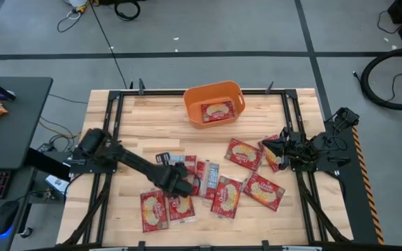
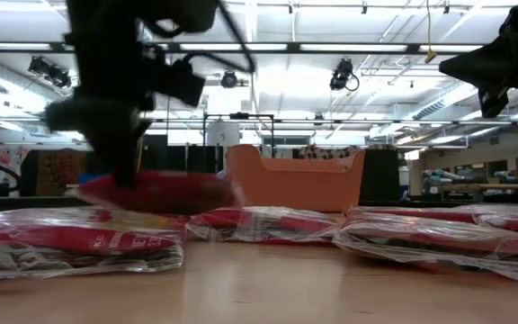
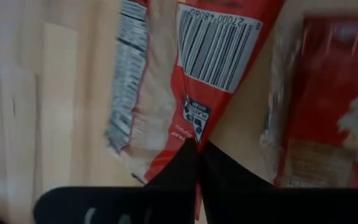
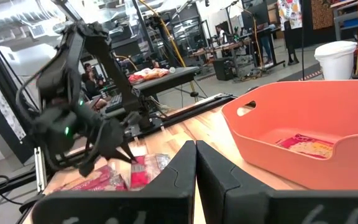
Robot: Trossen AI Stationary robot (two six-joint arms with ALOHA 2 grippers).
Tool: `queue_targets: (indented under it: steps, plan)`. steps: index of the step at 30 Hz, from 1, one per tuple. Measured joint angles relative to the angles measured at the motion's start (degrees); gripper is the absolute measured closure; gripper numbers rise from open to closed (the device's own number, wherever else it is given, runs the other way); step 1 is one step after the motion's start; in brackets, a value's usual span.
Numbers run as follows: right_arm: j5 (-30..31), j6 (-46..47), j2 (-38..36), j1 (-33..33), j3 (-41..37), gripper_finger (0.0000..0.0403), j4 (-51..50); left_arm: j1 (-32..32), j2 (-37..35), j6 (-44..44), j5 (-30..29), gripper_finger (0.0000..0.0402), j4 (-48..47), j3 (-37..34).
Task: Sort popcorn bags into baskets
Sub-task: Stack the popcorn bag on the top of the popcorn bag, then move the popcorn bag
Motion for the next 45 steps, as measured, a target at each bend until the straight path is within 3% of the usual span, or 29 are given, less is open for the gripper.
queue_targets:
  steps: [7, 16, 21, 27, 34, 37, 43, 45]
  plan:
    - [0.01, 0.0, 0.0, 0.0, 0.0, 0.0386, 0.05, 4.79, -5.24, 3.11, -4.58, 0.0395, 6.06, 4.22]
    - [0.01, 0.0, -0.02, -0.01, 0.0, 0.0386, -0.13, 13.02, -4.95, 21.35, -13.97, 0.0396, 28.23, 8.67]
    - [0.0, 0.0, -0.02, 0.0, 0.0, 0.0386, 0.12, 19.27, -4.31, 31.01, -15.1, 0.0396, 40.53, 8.58]
    - [0.03, 0.0, -0.02, -0.02, 0.0, 0.0386, 0.09, 27.21, -1.53, 36.33, -15.76, 0.0395, 45.87, 8.5]
    - [-1.22, 0.0, -0.04, -0.01, 0.0, 0.0386, -0.03, 33.7, 3.93, 38.93, -15.67, 0.039, 45.62, 8.46]
    - [-1.25, 0.0, -0.04, 0.0, 0.0, 0.0386, 0.06, 34.64, 4.59, 38.09, -14.64, 0.0363, 46.05, 8.45]
    - [-1.25, 0.01, -0.04, 0.0, 0.0, 0.0386, 0.05, 33.95, 3.86, 36.88, -13.85, 0.027, 46.8, 8.52]
    - [-1.27, 0.0, -0.04, 0.0, 0.0, 0.0386, 0.13, 33.53, 3.13, 37.27, -9.5, 0.0248, 47.3, 8.52]
